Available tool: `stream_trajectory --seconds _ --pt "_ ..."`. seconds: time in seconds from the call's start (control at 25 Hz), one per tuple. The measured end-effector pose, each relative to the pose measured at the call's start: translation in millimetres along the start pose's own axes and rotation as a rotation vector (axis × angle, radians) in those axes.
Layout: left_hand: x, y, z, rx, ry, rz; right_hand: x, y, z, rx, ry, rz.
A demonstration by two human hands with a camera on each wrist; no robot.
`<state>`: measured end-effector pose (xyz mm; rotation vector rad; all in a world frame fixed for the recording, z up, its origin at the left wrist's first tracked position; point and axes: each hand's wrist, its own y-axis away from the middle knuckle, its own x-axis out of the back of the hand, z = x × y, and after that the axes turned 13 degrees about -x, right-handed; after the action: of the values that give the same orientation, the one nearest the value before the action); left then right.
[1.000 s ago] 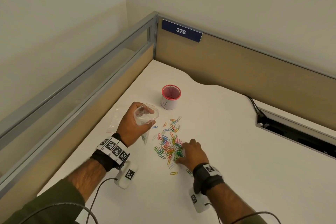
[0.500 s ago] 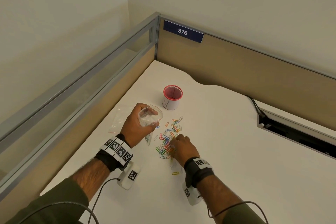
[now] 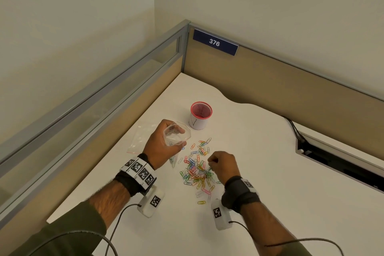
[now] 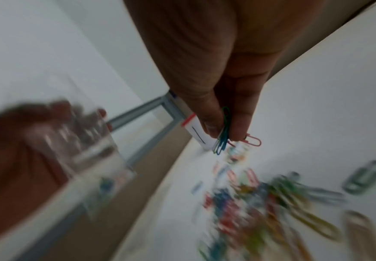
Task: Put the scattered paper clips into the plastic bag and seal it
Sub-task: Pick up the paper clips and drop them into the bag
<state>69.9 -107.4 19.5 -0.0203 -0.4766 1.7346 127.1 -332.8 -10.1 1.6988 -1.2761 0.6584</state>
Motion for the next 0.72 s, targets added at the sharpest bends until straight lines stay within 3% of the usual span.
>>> stream_trajectory --seconds 0.12,0.28,0.52,0.72 --pt "-1.4 -2.6 -1.4 -0.003 -0.002 0.019 39.3 16.9 -22.2 0.018 -0.355 0.075" --pt "-6.5 -5.0 -0.9 -0.010 0.005 0.011 82.1 34.3 -70.7 0.144 -0.564 0.164" --pt "-18.6 -6.0 8.5 -0.006 0.013 -0.019 81.3 52.6 -128.1 0.328 -0.383 0.237" --pt "-18.6 -6.1 8.6 -0.002 0.061 0.001 67.2 57.2 -132.7 0.451 -0.121 0.176"
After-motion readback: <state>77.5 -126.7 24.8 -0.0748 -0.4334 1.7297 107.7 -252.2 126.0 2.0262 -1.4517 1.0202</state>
